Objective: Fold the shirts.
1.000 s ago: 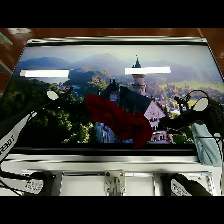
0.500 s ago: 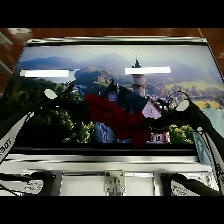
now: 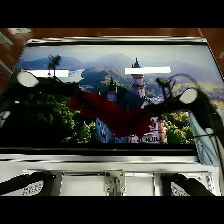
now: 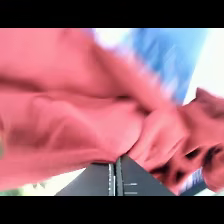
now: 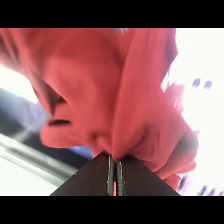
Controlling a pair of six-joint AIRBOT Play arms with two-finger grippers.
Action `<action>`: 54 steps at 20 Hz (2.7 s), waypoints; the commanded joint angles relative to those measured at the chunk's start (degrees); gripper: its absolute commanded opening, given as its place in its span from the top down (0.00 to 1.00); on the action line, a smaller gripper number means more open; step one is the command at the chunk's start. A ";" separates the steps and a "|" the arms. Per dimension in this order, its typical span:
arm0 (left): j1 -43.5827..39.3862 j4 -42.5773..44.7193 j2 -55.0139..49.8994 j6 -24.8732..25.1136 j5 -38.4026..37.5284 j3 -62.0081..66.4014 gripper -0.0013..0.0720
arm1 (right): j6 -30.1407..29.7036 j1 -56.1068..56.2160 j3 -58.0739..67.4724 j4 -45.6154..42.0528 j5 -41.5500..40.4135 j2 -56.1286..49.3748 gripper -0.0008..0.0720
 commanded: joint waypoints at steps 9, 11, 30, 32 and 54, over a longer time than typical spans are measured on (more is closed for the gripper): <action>0.15 8.90 36.87 -0.02 22.23 28.59 0.93 | 4.83 0.13 38.07 -5.51 -6.84 29.92 0.91; 0.15 10.67 39.76 -0.24 17.31 28.59 0.93 | 7.39 0.13 38.58 -7.10 -6.54 31.30 0.91; 0.09 5.22 34.56 -9.70 8.63 -30.99 0.93 | 21.64 0.13 2.45 -26.67 -22.71 3.26 0.91; 0.09 3.19 30.60 -9.70 12.79 -31.34 0.93 | 31.65 0.13 2.45 -26.32 -35.74 -3.63 0.91; 0.09 1.25 21.88 -8.63 18.03 -30.58 0.93 | 15.54 0.09 -4.87 16.61 -9.81 -21.09 0.08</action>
